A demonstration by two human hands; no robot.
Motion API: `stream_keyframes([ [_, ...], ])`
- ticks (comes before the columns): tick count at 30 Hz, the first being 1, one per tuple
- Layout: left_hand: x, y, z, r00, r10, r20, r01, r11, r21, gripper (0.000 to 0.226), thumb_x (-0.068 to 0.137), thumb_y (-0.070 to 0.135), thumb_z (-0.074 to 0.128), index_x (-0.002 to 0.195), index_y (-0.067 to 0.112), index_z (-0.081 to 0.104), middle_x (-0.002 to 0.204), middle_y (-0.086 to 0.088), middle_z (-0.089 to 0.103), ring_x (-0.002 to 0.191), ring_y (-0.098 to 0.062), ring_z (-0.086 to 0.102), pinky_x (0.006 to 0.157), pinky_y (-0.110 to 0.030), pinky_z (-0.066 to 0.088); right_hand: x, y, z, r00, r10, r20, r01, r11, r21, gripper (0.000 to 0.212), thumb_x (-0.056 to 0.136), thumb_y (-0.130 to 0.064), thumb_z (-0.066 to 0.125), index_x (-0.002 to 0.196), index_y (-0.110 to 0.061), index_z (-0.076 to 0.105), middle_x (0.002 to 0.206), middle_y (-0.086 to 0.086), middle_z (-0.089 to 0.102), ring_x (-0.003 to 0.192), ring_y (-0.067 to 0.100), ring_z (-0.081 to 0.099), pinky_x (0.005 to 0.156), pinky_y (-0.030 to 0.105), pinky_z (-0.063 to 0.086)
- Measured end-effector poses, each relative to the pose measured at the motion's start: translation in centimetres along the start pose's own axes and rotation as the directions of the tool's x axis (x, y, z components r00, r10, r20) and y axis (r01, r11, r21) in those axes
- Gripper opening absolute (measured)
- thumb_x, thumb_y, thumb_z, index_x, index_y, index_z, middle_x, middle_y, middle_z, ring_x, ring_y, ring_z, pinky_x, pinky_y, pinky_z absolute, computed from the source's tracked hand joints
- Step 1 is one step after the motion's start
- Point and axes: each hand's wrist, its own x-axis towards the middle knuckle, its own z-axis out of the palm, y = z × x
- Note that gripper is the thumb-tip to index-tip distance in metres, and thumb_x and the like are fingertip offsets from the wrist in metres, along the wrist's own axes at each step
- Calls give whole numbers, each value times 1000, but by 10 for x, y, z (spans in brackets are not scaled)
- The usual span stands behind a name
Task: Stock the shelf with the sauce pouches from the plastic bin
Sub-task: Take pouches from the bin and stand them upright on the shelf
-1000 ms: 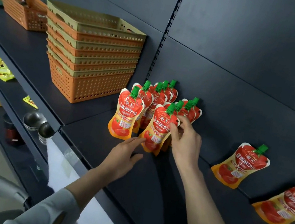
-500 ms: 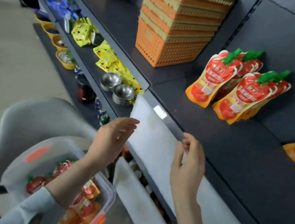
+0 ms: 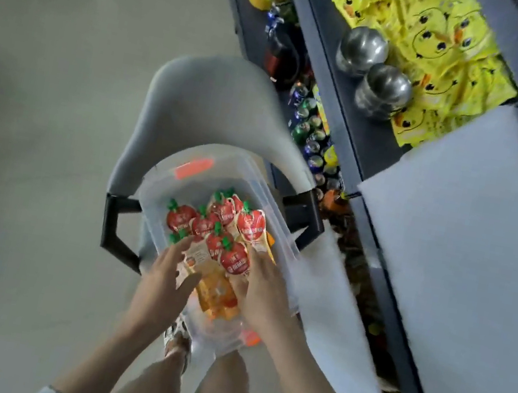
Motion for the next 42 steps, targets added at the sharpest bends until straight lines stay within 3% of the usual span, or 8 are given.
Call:
stream_keyframes([
  [9, 51, -43, 46, 991, -130, 12, 127, 979, 162, 66, 95, 27, 58, 150, 28, 23, 155, 4, 31, 130, -19, 46, 102, -35, 42, 135, 19, 59, 996, 84, 39, -69, 953, -295, 85, 99, -10, 49, 156, -15, -14, 163, 23, -12, 152, 37, -8, 122, 47, 5],
  [13, 81, -65, 70, 978, -193, 78, 176, 966, 187, 70, 96, 26, 55, 153, 25, 15, 160, -1, 19, 141, -25, 34, 111, -45, 38, 140, 28, 77, 988, 47, -145, -79, 971, -225, 89, 94, -3, 57, 157, -8, -4, 160, 27, 17, 147, 38, 24, 118, 44, 27],
  [16, 102, -72, 89, 978, -197, 68, 170, 942, 288, 69, 96, 22, 53, 154, 20, 15, 158, -8, 22, 143, -29, 25, 115, -47, 30, 141, 41, 78, 952, -59, -301, -26, 962, -270, 90, 81, -8, 78, 154, -3, 25, 139, 22, 51, 118, 28, 58, 92, 32, 52],
  [23, 146, -76, 118, 973, -207, 102, 122, 835, 536, 70, 93, 31, 59, 152, 24, 21, 154, -7, 29, 140, -32, 27, 112, -50, 30, 142, 63, 74, 978, -61, -202, 57, 998, -25, 51, 91, -25, 69, 135, -14, 47, 130, 7, 57, 121, 21, 55, 98, 31, 47],
  [27, 157, -77, 123, 979, -199, 52, 123, 768, 629, 69, 83, 42, 69, 143, 30, 36, 141, -9, 40, 129, -32, 34, 106, -47, 35, 135, 68, 73, 972, -53, -231, 69, 996, 63, 48, 88, -28, 73, 129, -19, 48, 127, 1, 61, 115, 18, 61, 89, 22, 46],
  [32, 160, -79, 118, 988, -143, 58, 77, 781, 619, 58, 83, 46, 68, 133, 33, 43, 126, -8, 50, 116, -29, 41, 99, -42, 38, 121, 72, 74, 975, 95, -199, -47, 972, 232, 52, 85, -29, 75, 127, -25, 44, 106, -5, 67, 94, 12, 66, 81, 32, 57],
  [35, 155, -80, 114, 990, -130, 58, 74, 819, 569, 51, 83, 45, 67, 130, 35, 50, 127, -6, 49, 119, -28, 42, 99, -44, 44, 112, 75, 71, 987, 94, -133, -69, 981, 181, 26, 91, -35, 68, 111, -23, 56, 102, -8, 67, 93, 11, 63, 84, 38, 56],
  [42, 146, -80, 99, 990, -109, 87, 31, 784, 620, 61, 82, 40, 71, 135, 24, 46, 134, -6, 46, 124, -26, 42, 96, -41, 47, 92, 67, 53, 977, -20, -213, 47, 991, 124, 16, 99, -29, 56, 110, -18, 59, 105, -4, 67, 99, 15, 62, 85, 36, 57],
])
